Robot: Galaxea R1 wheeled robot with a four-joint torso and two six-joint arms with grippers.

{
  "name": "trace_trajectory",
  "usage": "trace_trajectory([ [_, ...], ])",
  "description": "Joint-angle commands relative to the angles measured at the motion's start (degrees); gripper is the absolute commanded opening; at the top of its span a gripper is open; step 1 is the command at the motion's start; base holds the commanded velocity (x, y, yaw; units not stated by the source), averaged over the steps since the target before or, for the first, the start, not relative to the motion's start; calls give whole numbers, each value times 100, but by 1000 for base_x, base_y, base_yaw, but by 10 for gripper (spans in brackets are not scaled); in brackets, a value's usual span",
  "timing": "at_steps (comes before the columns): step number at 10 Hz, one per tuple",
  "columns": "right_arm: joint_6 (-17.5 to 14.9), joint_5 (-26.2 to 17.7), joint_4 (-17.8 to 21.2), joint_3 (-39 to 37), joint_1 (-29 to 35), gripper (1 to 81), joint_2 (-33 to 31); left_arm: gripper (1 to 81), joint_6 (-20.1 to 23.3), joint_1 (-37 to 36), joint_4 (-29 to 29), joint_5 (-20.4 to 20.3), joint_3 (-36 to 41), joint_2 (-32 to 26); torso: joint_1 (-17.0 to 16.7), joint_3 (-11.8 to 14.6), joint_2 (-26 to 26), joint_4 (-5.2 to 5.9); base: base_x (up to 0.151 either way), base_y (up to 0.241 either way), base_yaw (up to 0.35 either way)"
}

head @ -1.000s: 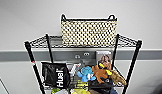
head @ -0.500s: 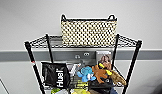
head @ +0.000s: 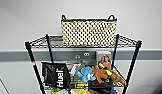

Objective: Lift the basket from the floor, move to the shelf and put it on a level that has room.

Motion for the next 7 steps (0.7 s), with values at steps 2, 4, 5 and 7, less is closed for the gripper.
trace_trajectory([
  [2, -174, 76, 17, -451, -153, 811, 377, 811, 29, -40, 424, 133, -906, 661, 0, 2, 0, 0, 0, 0, 0],
  [4, -245, 357, -70, -539, -277, 811, 570, 811, 29, 109, 574, 125, -1416, 1048, -2, 4, -2, 0, 0, 0, 0],
  [5, -245, 375, -123, -635, -320, 811, 658, 811, 29, 163, 591, 116, -1583, 1189, -5, 4, -5, 0, 0, 0, 0],
  [7, -245, 671, -359, -802, -470, 811, 946, 811, 29, 259, 705, 116, -1827, 1425, -5, 9, -5, 0, 0, 0, 0],
])
